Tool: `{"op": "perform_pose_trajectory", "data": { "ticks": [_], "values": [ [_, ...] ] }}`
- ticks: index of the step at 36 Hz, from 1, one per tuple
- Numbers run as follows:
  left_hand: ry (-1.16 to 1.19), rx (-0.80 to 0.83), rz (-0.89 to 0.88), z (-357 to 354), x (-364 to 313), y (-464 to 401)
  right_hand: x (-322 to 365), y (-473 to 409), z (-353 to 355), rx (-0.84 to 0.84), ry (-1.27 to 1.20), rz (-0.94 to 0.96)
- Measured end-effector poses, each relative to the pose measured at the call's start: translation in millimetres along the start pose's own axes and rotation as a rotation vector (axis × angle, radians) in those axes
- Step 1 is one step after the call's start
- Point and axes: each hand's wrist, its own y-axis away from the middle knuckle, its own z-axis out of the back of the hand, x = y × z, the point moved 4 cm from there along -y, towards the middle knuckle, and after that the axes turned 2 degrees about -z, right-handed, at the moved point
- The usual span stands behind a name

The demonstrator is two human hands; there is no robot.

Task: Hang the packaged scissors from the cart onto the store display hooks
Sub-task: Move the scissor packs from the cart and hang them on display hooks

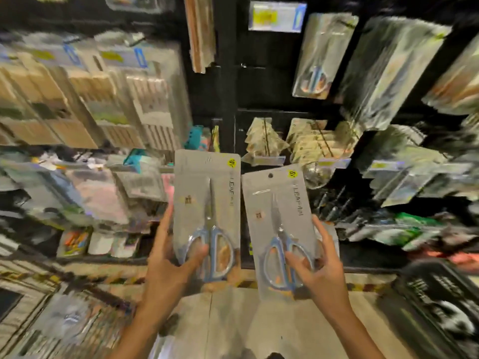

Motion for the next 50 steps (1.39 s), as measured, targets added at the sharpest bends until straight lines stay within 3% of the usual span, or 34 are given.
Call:
{"op": "perform_pose_trajectory", "data": {
  "ticks": [9, 18, 36, 50],
  "values": [
    [0.106, 0.121, -0.039, -16.3, -23.9, 2.6, 17.4, 23.2, 42.8, -0.150, 0.066, 0.044],
    [0.142, 0.150, -0.083, -43.9, -58.7, -11.2, 52.8, 7.4, 73.1, -0.168, 0.005, 0.105],
    [0.080, -0.073, -0.284, -163.2, -151.6, -64.2, 106.0, -124.7, 173.8, -0.023, -0.166, 0.319],
    [0.053, -0.192, -0.259, -207.8, -168.2, -98.2, 94.0, -214.7, 197.2, 0.007, -0.107, 0.341]
  ]
}}
